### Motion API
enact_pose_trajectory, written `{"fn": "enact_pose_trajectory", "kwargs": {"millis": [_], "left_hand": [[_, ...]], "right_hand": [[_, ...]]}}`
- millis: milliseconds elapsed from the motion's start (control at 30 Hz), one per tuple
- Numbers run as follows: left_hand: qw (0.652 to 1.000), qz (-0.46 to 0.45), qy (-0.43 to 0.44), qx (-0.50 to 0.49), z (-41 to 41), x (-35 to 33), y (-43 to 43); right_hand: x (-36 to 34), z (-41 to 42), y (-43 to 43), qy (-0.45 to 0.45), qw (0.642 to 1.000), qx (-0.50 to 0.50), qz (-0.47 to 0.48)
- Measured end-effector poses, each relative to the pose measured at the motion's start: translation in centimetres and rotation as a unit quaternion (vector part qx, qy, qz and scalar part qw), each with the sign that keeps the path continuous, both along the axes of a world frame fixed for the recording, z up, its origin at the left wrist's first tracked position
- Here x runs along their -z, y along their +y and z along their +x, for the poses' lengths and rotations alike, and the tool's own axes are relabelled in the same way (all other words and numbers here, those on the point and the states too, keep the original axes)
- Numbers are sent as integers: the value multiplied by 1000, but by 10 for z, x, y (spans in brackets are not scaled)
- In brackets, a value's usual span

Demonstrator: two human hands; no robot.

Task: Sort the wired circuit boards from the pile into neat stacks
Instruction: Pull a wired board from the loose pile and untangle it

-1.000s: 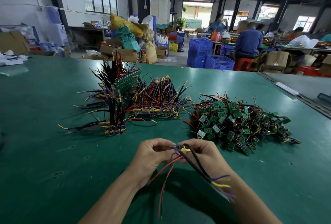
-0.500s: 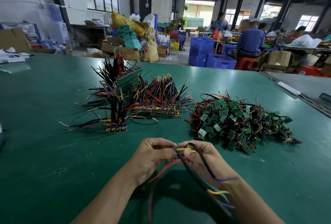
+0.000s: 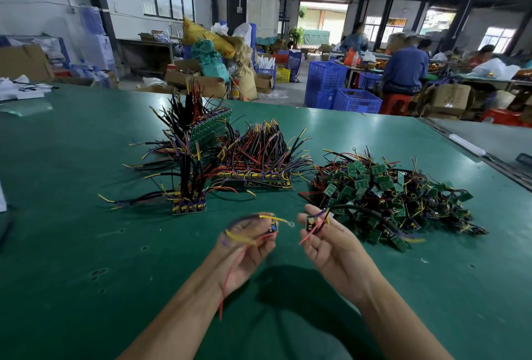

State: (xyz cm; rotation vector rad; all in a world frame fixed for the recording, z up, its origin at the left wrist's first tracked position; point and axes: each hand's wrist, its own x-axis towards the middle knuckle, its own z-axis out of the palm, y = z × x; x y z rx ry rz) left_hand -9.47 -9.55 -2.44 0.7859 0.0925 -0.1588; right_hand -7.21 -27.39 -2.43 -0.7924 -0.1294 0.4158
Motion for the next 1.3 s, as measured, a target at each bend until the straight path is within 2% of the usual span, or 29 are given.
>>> {"fn": "enact_pose_trajectory", "kwargs": {"millis": [133,267,400,500,600,700,867,1000,1067,1100,1200,1300], "left_hand": [[994,-43,100,-19,3,-1,-1],[991,-34,124,-19,4,2,-1],[991,21,128,-32,6,7,-1],[988,75,125,-47,5,9,-2],[982,129,119,-71,5,12,-2],[977,166,104,-83,6,12,-3],[971,210,89,-70,5,10,-7],[967,229,88,-67,5,10,-11],[970,208,95,-81,5,11,-10],[972,195,101,-88,5,11,-9],[976,155,121,-92,6,12,-4],[979,105,142,-97,8,12,1]], "right_hand": [[4,4,0,65,997,45,17],[10,9,0,78,993,81,-46],[13,11,-1,76,987,84,-116],[15,12,4,70,975,130,-167],[12,12,5,65,975,138,-159],[11,9,3,2,972,110,-209],[14,3,4,-102,929,140,-327],[12,-2,2,-262,805,163,-506],[9,-3,2,-268,787,161,-531],[8,-3,2,-257,799,161,-519],[5,-4,6,-186,881,155,-407],[3,-5,10,-97,950,99,-279]]}}
